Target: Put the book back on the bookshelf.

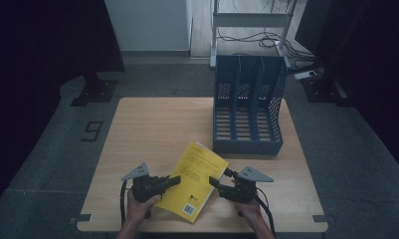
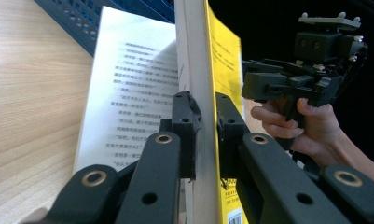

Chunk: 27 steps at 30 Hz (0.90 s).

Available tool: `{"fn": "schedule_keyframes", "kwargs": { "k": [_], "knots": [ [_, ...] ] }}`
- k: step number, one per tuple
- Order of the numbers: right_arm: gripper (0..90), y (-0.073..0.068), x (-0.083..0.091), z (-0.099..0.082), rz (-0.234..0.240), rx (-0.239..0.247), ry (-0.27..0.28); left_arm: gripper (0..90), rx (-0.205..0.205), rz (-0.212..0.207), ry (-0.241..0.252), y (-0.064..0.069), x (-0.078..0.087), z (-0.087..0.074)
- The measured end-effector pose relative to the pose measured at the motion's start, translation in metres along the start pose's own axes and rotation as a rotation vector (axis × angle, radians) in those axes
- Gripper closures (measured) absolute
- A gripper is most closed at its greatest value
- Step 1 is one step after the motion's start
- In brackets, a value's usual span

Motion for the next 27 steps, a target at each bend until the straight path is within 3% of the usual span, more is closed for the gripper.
{"fn": "schedule_keyframes", "kwargs": {
  "k": [7,17,27],
  "knots": [
    [43.8,-0.0051,-0.0025,-0.0015,0.013,0.029,-0.009,80.2,-0.009,-0.007,-0.017,0.0018,-0.0034,-0.0018],
    [54.0,-0.0072,0.0009,0.002,0.035,0.03,0.005,77.9,-0.024,0.038,-0.03,-0.0007,-0.0062,-0.0035],
    [56.8,-0.0096,0.0045,0.0059,0.02,0.051,0.014,76.3,-0.041,0.066,-0.037,0.0004,-0.009,-0.0045]
  ]
}}
Point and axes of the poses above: each handheld gripper's, and its own axes: x roughly backward along the jaws, z roughly out of its top, y roughly to its right, the point moved 8 cm from there along -x, roughly forward along the jaws, and after that the axes turned 5 degrees about -y, right-handed, at the moved point
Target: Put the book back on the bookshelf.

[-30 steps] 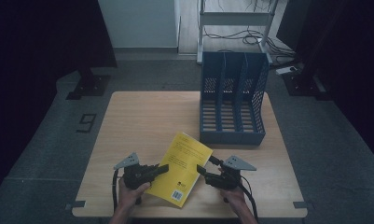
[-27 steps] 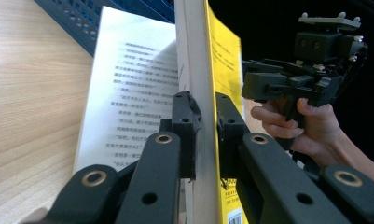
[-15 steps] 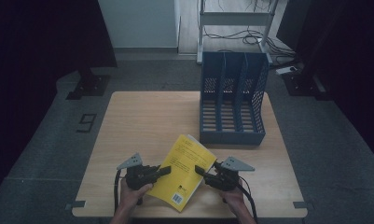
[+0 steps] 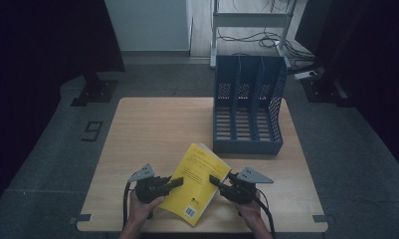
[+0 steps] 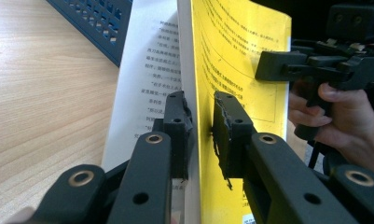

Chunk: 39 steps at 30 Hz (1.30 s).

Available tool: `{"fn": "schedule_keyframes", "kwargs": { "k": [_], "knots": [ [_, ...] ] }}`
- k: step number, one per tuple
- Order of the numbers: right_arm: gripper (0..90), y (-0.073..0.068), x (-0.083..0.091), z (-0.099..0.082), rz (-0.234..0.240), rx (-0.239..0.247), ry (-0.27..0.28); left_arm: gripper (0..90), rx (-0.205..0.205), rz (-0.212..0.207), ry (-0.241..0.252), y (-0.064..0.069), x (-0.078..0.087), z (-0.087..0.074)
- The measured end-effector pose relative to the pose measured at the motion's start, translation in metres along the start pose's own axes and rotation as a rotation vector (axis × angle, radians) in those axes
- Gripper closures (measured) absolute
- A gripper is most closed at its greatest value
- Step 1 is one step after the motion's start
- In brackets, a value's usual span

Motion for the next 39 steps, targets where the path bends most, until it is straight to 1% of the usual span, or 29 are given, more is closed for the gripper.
{"fn": "schedule_keyframes", "kwargs": {
  "k": [3,5,10,13,15,20,24,28,34,38,39],
  "knots": [
    [57.9,-0.002,0.004,0.005,-0.016,0.031,0.01,76.1,-0.014,0.007,0.005,0.003,-0.001,0.001],
    [58.6,-0.003,0.006,0.007,-0.022,0.039,0.014,76.0,-0.022,0.006,0.007,0.005,-0.002,0.001],
    [61.6,-0.006,0.015,0.016,-0.041,0.061,0.045,76.1,-0.041,0.002,0.006,0.01,-0.004,0.002],
    [62.4,-0.008,0.016,0.017,-0.038,0.057,0.053,75.8,-0.036,-0.001,0.006,0.01,-0.004,0.001],
    [62.6,-0.008,0.016,0.017,-0.034,0.042,0.056,75.8,-0.034,-0.001,0.005,0.009,-0.004,0.001],
    [62.1,-0.009,0.013,0.015,-0.017,0.013,0.05,75.8,-0.034,-0.004,0.006,0.01,-0.005,0.001],
    [60.3,-0.013,0.005,0.008,-0.009,0.011,0.017,75.8,-0.035,-0.003,0.002,0.01,-0.005,0.001],
    [60.6,-0.014,0.002,0.005,-0.01,0.007,0.002,75.8,-0.034,-0.002,0.0,0.01,-0.006,0.0],
    [62.3,-0.016,0.003,0.006,-0.02,0.043,-0.007,74.0,-0.035,0.007,0.0,0.009,-0.007,0.0],
    [63.4,-0.018,0.006,0.01,-0.028,0.072,-0.003,72.8,-0.037,0.0,0.004,0.01,-0.007,0.0],
    [63.9,-0.018,0.007,0.011,-0.029,0.079,0.0,72.5,-0.044,-0.001,0.002,0.011,-0.009,0.0]
  ]
}}
Point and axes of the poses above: each handheld gripper's, and its own axes: x roughly backward along the jaws, z roughly out of its top, y roughly to its right, the point moved 8 cm from there along -x, roughly forward along the jaws, and after that the axes turned 5 degrees about -y, right-handed, at the moved point
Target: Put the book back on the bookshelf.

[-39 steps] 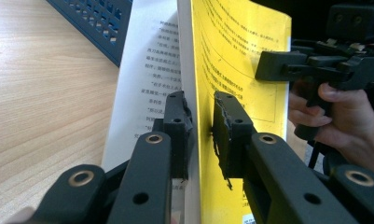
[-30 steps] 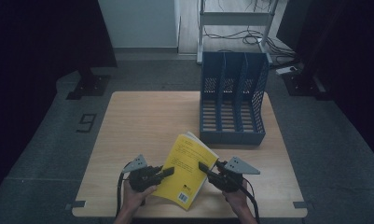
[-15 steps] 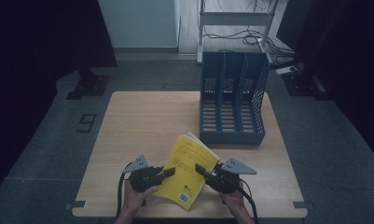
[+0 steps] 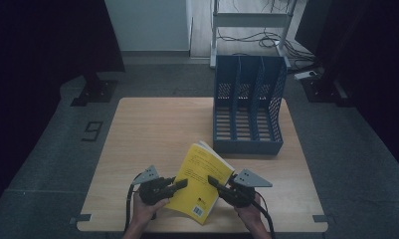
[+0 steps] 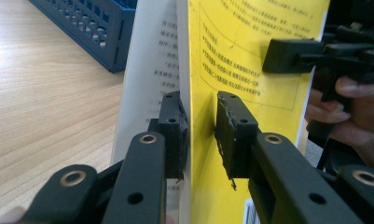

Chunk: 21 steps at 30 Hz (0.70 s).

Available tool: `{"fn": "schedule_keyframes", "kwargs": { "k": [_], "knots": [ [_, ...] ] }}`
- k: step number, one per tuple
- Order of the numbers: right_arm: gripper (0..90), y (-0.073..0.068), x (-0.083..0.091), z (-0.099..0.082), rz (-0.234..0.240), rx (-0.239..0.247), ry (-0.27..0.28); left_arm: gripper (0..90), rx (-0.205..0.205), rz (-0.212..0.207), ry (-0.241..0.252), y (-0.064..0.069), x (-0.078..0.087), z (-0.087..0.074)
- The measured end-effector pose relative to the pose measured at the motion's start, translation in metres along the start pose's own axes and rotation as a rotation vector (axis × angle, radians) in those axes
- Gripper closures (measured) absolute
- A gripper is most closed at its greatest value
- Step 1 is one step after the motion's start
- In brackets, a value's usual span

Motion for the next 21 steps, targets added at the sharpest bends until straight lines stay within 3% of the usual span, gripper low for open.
{"fn": "schedule_keyframes", "kwargs": {
  "k": [11,21],
  "knots": [
    [72.5,-0.01,0.019,0.02,-0.008,0.098,0.074,68.9,-0.066,0.017,-0.055,0.009,-0.013,-0.006],
    [67.5,-0.008,0.018,0.019,0.028,0.057,0.076,68.8,-0.065,0.01,-0.054,0.009,-0.013,-0.006]
  ]
}}
Point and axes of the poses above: each handheld gripper's, and its own axes: x roughly backward along the jaws, z roughly out of its top, y roughly to its right, the point moved 8 cm from there along -x, roughly forward along the jaws, and after that the axes turned 5 degrees about -y, right-handed, at the moved point
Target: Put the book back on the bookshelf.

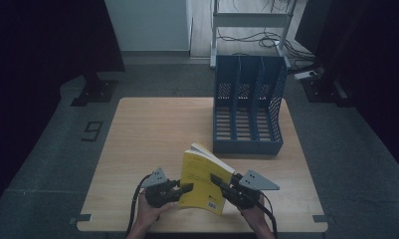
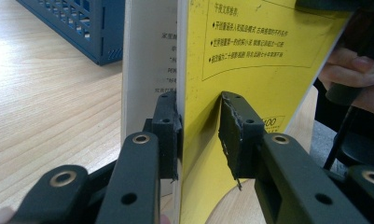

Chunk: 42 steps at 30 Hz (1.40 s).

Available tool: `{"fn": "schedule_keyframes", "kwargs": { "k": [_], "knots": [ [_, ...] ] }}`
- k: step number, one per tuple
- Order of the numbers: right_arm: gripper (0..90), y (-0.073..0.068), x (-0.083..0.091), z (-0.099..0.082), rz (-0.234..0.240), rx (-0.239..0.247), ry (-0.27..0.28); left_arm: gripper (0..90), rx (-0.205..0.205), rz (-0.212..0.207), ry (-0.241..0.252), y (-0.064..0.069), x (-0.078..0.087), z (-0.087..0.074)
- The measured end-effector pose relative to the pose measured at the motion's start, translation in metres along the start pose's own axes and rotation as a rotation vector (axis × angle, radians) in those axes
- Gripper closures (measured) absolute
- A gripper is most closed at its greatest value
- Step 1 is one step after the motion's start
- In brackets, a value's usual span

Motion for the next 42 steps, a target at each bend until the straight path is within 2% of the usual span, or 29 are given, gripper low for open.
{"fn": "schedule_keyframes", "kwargs": {
  "k": [2,7,8,15,19,27,35,39,42],
  "knots": [
    [64.6,0.0,-0.001,-0.001,0.023,-0.023,0.004,69.0,-0.001,0.001,0.001,0.0,0.0,0.0],
    [62.9,-0.001,-0.005,-0.006,0.039,-0.022,-0.028,68.9,-0.001,-0.001,0.003,0.0,-0.001,0.0],
    [62.4,-0.002,-0.007,-0.008,0.033,-0.015,-0.047,69.0,-0.001,-0.001,0.003,0.0,-0.001,0.0],
    [65.3,-0.001,-0.014,-0.016,0.006,0.004,-0.094,69.0,-0.001,0.001,0.004,0.0,-0.001,0.0],
    [69.4,-0.002,-0.013,-0.016,0.008,0.013,-0.097,68.4,0.002,0.009,0.004,-0.001,-0.001,0.0],
    [72.5,-0.008,-0.014,-0.014,-0.019,0.068,-0.097,60.8,0.005,0.052,0.004,-0.005,-0.004,-0.001],
    [72.9,-0.012,-0.014,-0.012,-0.042,0.126,-0.092,55.8,0.018,0.073,0.003,-0.005,-0.007,-0.001],
    [73.5,-0.014,-0.014,-0.011,-0.051,0.157,-0.088,51.2,0.047,0.094,0.002,-0.009,-0.007,-0.002],
    [73.5,-0.014,-0.014,-0.011,-0.062,0.16,-0.087,48.8,0.068,0.104,0.003,-0.012,-0.006,-0.002]
  ]
}}
Point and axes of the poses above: each handheld gripper's, and its own axes: x roughly backward along the jaws, z roughly out of its top, y roughly to its right, the point moved 8 cm from there along -x, roughly forward along the jaws, and after that the axes turned 5 degrees about -y, right-handed, at the moved point
